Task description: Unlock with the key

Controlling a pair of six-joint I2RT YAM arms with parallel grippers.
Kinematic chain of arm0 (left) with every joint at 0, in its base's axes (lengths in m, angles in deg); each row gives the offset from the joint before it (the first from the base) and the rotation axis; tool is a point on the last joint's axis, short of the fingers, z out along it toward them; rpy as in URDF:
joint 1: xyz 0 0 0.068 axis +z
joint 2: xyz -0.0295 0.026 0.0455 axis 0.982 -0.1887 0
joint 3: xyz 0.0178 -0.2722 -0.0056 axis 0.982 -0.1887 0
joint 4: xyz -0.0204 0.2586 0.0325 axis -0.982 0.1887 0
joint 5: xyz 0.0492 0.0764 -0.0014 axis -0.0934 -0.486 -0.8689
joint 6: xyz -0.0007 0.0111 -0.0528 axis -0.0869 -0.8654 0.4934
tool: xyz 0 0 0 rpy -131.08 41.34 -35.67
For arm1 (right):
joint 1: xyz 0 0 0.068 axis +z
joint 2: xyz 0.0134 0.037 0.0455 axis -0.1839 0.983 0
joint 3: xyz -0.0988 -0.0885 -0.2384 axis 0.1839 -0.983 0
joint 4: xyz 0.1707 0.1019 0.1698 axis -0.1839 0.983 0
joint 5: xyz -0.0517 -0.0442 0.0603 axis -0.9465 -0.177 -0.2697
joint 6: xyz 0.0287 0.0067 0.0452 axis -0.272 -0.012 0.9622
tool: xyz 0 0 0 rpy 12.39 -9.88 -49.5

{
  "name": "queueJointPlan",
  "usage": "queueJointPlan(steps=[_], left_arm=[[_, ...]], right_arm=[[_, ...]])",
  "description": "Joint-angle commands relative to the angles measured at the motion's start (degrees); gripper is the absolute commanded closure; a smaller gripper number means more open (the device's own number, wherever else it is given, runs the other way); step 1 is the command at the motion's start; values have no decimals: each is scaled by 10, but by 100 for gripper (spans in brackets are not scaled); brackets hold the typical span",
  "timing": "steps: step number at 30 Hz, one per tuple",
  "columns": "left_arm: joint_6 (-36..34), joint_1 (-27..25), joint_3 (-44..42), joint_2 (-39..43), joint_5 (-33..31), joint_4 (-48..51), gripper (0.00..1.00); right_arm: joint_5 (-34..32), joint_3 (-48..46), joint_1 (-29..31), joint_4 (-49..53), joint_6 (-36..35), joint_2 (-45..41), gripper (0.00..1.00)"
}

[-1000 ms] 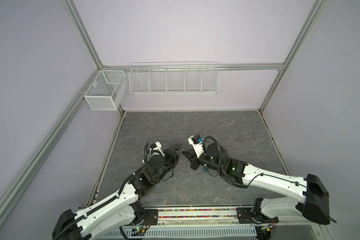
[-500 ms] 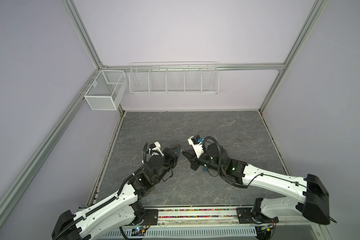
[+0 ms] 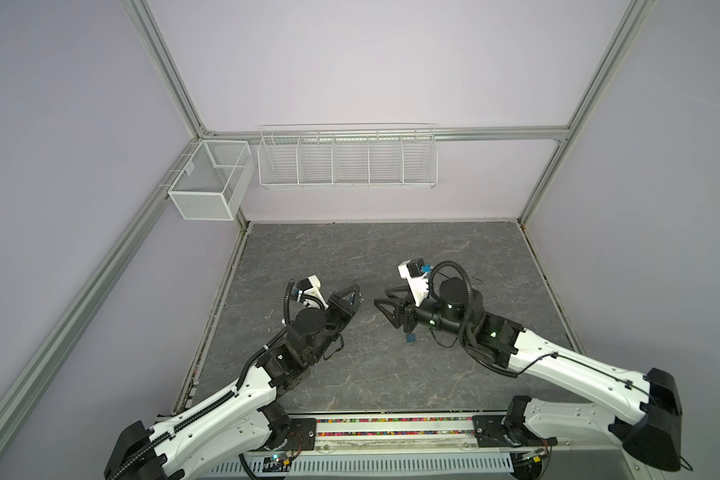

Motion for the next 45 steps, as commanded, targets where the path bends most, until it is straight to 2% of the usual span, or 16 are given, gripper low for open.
queueJointPlan(steps=[1, 6, 13, 22, 39, 45], left_arm=[[-118, 8, 3, -7, 45, -82, 100], [-167, 9, -5, -27, 97, -179, 100], [-184, 9, -3, -44, 134, -224, 100], [-195, 9, 11, -59, 160, -231, 100], [-186, 9, 15, -65, 166, -250, 100], [-179, 9, 21, -73, 177, -262, 100]], right_arm=[[137, 8, -43, 11, 100, -1, 48], [207, 31, -64, -11, 162, 17, 53], [229, 38, -88, -42, 204, 45, 63], [251, 46, -92, -74, 219, 68, 70], [274, 37, -100, -104, 241, 74, 83], [289, 32, -102, -127, 257, 81, 83]])
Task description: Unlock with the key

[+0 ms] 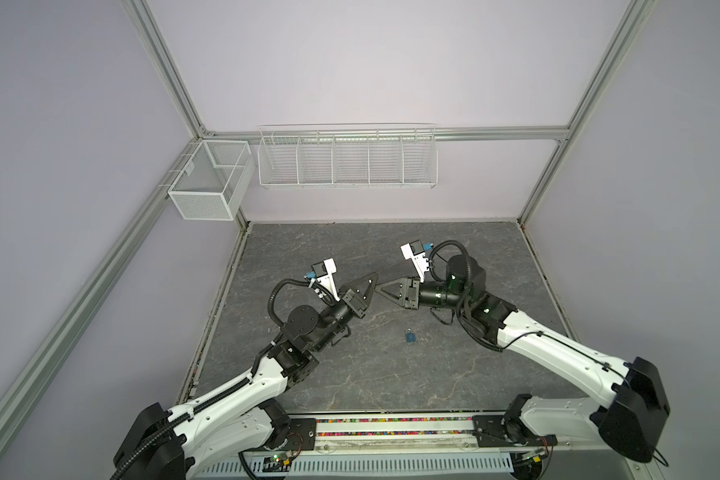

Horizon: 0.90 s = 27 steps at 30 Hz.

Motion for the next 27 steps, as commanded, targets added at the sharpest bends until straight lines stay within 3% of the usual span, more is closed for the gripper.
queueJointPlan(steps=[1, 16, 26, 27], left_arm=[[3, 1, 23, -10, 21, -19, 100], [0, 1, 29, -23, 38, -33, 100], [-6, 1, 46, -22, 33, 0, 100], [-8, 1, 49, -20, 32, 7, 96]], right_arm=[[19, 2, -3, -36, 21, 9, 83], [30, -5, -16, -62, 32, 9, 94], [25, -17, -30, -70, 34, 1, 94], [26, -19, -33, -71, 34, 0, 94]])
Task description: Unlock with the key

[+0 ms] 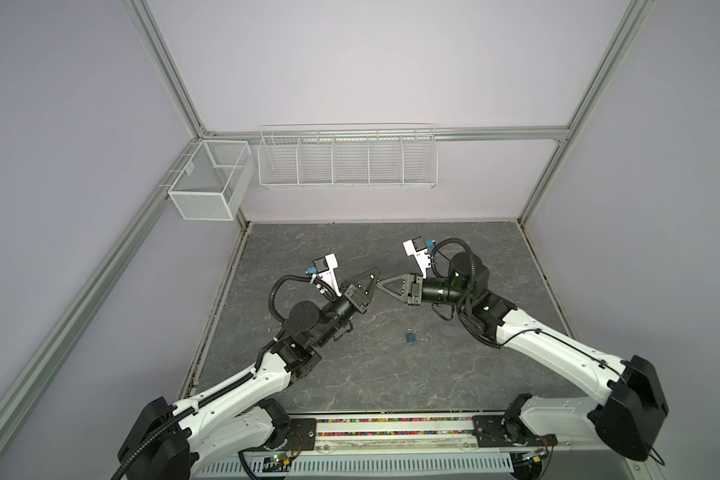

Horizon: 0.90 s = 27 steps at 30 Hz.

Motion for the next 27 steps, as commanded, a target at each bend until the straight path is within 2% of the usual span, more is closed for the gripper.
queueJointPlan(steps=[1, 4, 10, 13, 17, 20, 23, 27], left_arm=[[-10, -4, 28, 3, 21, 25, 92], [-19, -3, 33, 13, 16, 42, 72], [-33, -1, 39, 49, -37, 140, 55], [-42, -2, 65, 57, -55, 249, 42], [-41, -2, 105, 40, -64, 386, 37], [-40, -14, 120, 22, -66, 441, 36], [-40, -46, 135, -6, -86, 487, 35], [-37, -78, 160, -62, -83, 532, 35]], right_arm=[[-9, -15, -13, -23, 8, -9, 94], [-8, -24, -25, -18, 9, -16, 94], [2, -42, -61, 19, -2, -43, 94], [7, -67, -98, 73, -22, -67, 94], [12, -85, -151, 141, -48, -98, 94], [24, -107, -193, 179, -66, -122, 94], [26, -132, -230, 214, -78, -146, 94], [23, -164, -269, 264, -98, -164, 94]])
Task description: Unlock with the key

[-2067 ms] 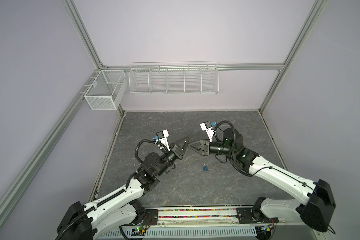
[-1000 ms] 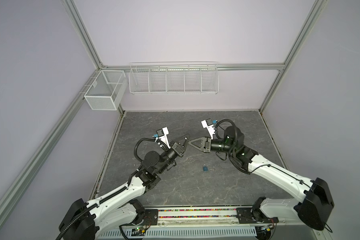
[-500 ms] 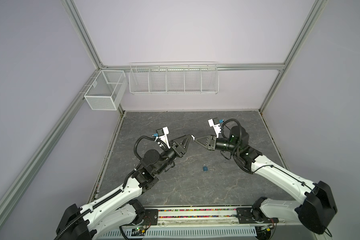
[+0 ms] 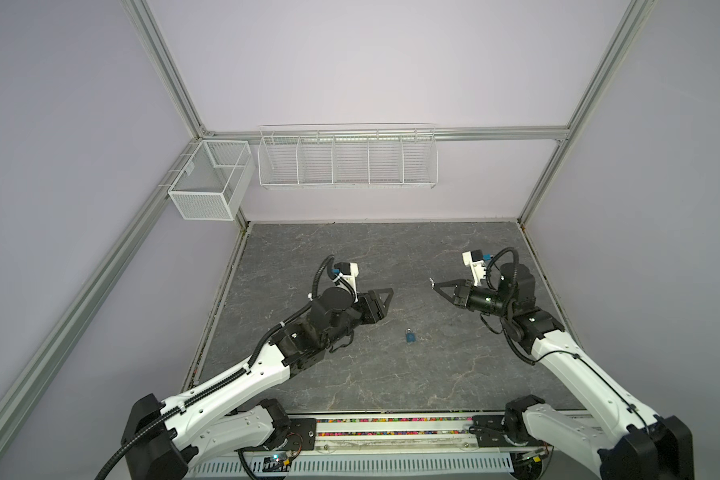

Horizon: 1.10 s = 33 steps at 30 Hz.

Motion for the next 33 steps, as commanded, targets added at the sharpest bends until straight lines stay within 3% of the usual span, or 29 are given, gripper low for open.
queueJointPlan(steps=[1, 12, 21, 33], left_arm=[[-6, -24, 32, -46, -13, 88, 35], [1, -106, 153, -248, -81, 214, 33], [11, -114, 265, -402, -77, 292, 32], [19, -114, 356, -519, -88, 360, 33]], right_arm=[[7, -31, -25, 64, -32, -16, 94], [-34, -77, -59, 116, -63, -17, 94], [-8, -68, -71, 116, -64, -8, 94], [-16, -58, -88, 147, -75, -24, 94]])
